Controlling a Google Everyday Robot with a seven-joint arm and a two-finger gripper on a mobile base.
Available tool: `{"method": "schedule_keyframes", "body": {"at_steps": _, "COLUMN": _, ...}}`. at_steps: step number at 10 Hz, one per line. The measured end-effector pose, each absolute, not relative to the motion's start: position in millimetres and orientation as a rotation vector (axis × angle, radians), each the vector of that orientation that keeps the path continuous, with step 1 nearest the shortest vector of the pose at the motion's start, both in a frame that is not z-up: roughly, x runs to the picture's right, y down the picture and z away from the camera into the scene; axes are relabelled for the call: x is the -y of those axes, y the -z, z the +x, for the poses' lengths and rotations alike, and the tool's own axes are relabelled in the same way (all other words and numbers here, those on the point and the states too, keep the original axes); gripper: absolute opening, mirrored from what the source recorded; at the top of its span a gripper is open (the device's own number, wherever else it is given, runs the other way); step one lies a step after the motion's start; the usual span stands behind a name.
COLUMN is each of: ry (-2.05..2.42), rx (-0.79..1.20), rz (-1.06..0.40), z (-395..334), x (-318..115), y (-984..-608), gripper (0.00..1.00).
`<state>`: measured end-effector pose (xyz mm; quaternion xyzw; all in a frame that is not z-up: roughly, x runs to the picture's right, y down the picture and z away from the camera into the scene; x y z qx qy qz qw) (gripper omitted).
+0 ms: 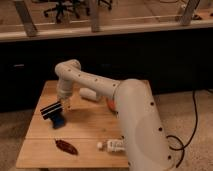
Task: Place the eraser on the white sponge
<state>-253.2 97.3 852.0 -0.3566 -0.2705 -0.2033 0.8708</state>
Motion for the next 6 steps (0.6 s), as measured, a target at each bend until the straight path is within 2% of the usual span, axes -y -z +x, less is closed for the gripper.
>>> {"method": "schedule_keyframes", "body": {"at_steps": 6, "ry": 0.439, "rx": 0.531, "rz": -0.772, "z": -257, "x": -108, "y": -864, "gripper": 0.03}}
